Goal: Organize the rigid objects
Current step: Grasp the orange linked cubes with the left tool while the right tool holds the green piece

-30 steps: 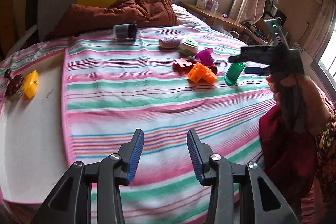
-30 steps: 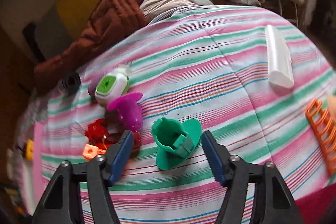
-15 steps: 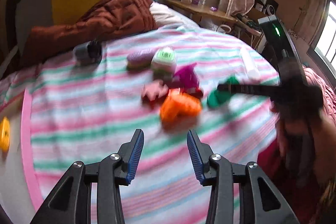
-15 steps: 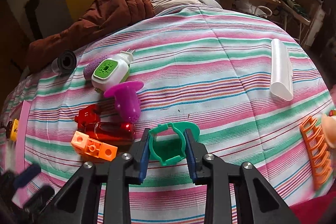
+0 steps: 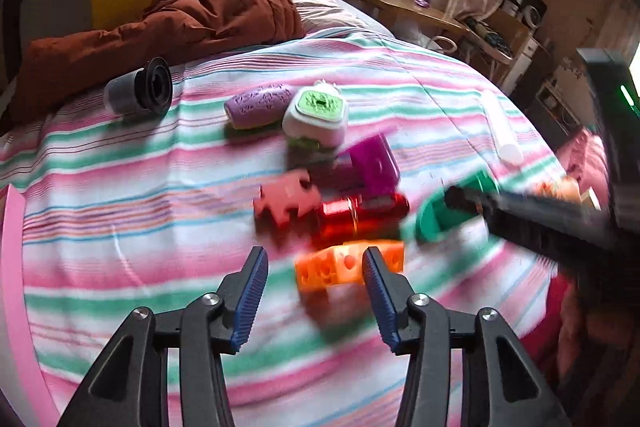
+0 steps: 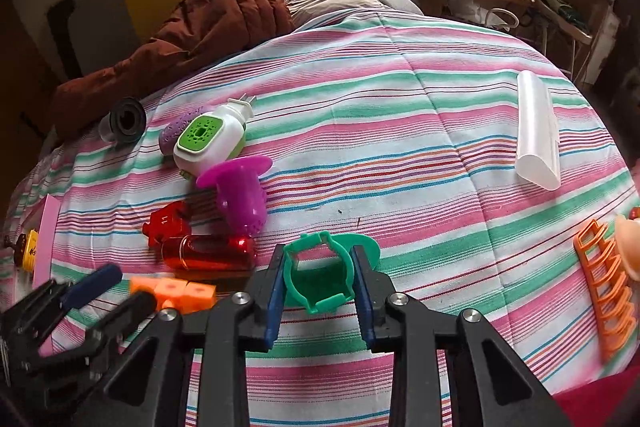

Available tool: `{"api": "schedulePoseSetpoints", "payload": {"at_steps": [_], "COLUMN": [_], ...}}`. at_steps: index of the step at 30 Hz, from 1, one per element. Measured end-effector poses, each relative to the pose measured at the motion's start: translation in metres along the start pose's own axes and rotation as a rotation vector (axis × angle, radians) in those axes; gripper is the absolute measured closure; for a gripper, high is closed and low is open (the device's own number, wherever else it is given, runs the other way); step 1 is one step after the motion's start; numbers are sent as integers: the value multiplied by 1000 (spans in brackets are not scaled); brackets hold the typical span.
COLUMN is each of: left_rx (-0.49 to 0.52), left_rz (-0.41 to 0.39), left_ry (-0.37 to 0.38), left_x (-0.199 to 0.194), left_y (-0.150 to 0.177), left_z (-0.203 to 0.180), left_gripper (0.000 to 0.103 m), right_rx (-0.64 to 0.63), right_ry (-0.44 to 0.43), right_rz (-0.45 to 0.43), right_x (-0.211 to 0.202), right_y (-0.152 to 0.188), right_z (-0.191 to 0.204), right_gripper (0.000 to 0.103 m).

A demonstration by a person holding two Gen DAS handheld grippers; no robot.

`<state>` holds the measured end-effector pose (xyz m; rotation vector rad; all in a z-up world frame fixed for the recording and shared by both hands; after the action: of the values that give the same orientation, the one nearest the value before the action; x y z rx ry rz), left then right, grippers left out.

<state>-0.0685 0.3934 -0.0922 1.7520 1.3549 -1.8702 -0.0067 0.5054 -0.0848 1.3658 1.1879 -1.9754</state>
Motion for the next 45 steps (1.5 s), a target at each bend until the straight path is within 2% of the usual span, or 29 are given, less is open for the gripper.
{"api": "schedulePoseSetpoints", "payload": {"at_steps": [4, 9, 12, 19, 24, 35, 37, 43, 45], "left_rx": [53, 23, 58, 150, 198, 305, 330, 504, 519], "left_rz": [-11, -45, -47, -34, -47, -55, -35, 11, 7], "left_ry": [-41, 47, 51, -43, -62, -49, -40, -130, -150], "left_x": [-6, -15, -13, 6, 10, 12, 16, 23, 22], "left_y": [31, 49, 45, 17, 6, 12, 11, 14, 17], "left_z": [1, -1, -11, -26, -32, -47, -51, -60, -60], "left_gripper": [53, 53, 52, 51, 51, 51, 51, 51, 59], "right_rx": [1, 10, 7, 14, 14, 22, 22, 22, 23], "right_ry": [0, -7, -6, -15, -17, -23, -24, -24, -26], "right_rz": [0, 1, 1, 4, 6, 9, 9, 9, 10], "right_x": [-1, -1, 0, 1, 1, 2, 2, 2, 2], "right_y": [1, 0, 0, 0, 0, 0, 0, 0, 0], "right_z": [0, -2, -2, -4, -3, -4, -3, -4, -4], "right_gripper": [72, 72, 72, 72, 72, 72, 72, 72, 72]}}
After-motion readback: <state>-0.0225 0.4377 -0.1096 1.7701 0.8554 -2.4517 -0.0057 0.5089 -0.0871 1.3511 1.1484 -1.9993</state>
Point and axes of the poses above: each gripper's, at about its wrist camera, not at the fingertips, and x roughly the way its jaws point, z to its left, y to its underside, the point moved 5 cm from there along x, roughly the way its jaws point, and after that the axes turned 7 degrees about z, right-handed, at the moved point
